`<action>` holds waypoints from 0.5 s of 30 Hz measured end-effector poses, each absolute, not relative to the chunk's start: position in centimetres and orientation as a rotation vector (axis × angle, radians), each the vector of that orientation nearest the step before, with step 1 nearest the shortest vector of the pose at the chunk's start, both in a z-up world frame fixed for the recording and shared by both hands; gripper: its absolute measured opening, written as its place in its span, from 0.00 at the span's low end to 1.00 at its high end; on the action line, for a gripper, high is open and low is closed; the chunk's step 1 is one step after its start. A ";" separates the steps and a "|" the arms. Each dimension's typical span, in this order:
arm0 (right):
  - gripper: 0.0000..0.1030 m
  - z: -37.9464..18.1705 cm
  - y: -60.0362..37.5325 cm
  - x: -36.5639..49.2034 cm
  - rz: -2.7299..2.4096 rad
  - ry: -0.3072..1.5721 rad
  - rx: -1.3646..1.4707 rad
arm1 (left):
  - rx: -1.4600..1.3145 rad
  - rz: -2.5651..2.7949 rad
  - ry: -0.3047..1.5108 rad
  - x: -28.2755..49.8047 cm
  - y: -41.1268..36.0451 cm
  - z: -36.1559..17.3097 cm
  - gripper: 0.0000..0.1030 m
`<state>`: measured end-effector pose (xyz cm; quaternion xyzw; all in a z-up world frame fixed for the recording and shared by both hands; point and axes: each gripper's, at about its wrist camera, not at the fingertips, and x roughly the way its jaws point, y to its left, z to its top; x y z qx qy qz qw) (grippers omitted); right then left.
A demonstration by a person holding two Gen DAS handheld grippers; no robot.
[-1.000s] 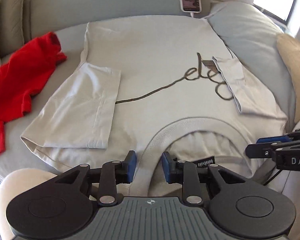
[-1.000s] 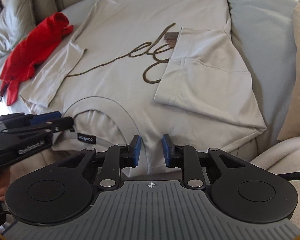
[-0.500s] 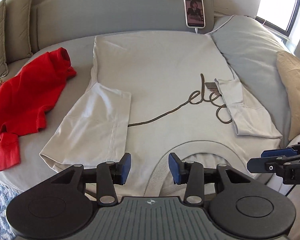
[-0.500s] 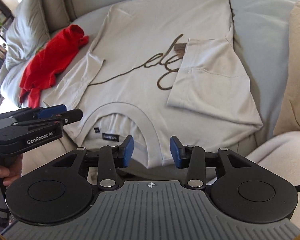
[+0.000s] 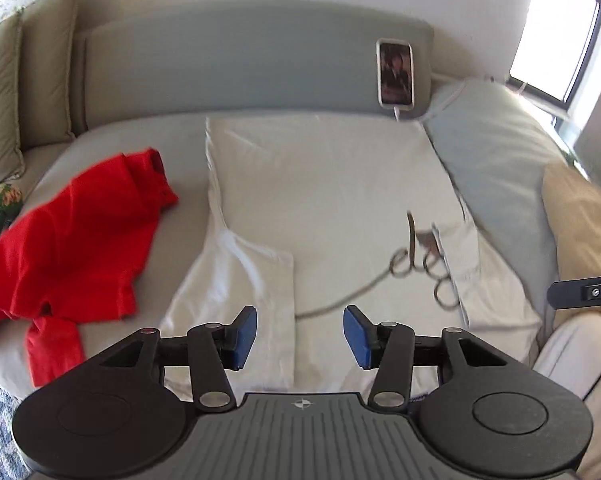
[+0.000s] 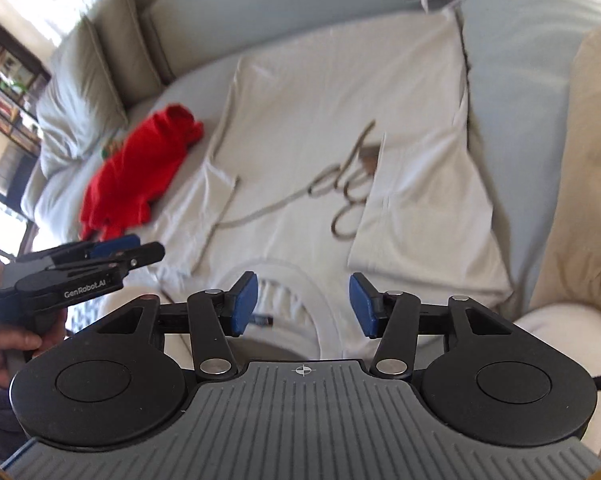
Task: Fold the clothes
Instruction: 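Move both grippers past the logo to the shirt hem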
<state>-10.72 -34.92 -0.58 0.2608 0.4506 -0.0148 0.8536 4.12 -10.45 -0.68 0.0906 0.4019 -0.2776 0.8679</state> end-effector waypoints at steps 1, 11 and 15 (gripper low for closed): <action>0.53 0.6 -35.6 -10.4 -0.043 0.908 0.563 | 0.174 -0.572 0.826 4.8 -10.3 0.0 0.48; 0.66 4.9 -42.0 -5.7 -0.218 0.767 0.679 | 0.125 -0.478 0.735 11.7 -11.2 3.1 0.55; 0.66 4.1 -44.3 -2.5 -0.256 0.756 0.679 | 0.123 -0.441 0.746 16.1 -12.6 2.4 0.56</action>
